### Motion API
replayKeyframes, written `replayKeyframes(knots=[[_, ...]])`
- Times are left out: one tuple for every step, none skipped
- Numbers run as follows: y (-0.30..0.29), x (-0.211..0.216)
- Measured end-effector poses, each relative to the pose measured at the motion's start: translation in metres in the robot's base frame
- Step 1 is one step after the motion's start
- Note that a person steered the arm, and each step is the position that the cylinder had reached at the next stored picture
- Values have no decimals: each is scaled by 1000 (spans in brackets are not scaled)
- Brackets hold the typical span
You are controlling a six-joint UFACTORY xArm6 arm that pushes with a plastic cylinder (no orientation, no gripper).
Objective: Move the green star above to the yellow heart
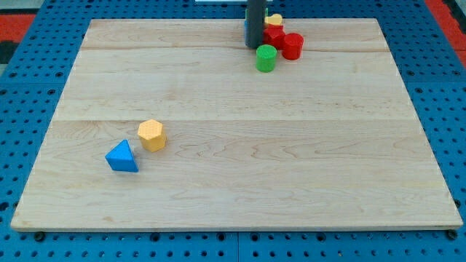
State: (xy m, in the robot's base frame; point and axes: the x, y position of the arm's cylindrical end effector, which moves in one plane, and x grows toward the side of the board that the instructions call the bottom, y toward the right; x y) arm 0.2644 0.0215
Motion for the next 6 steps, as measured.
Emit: replayKeyframes(knots=[[-26,-6],[-29,-28],[-32,-56],[-24,-72],[-3,-72],[14,-72]])
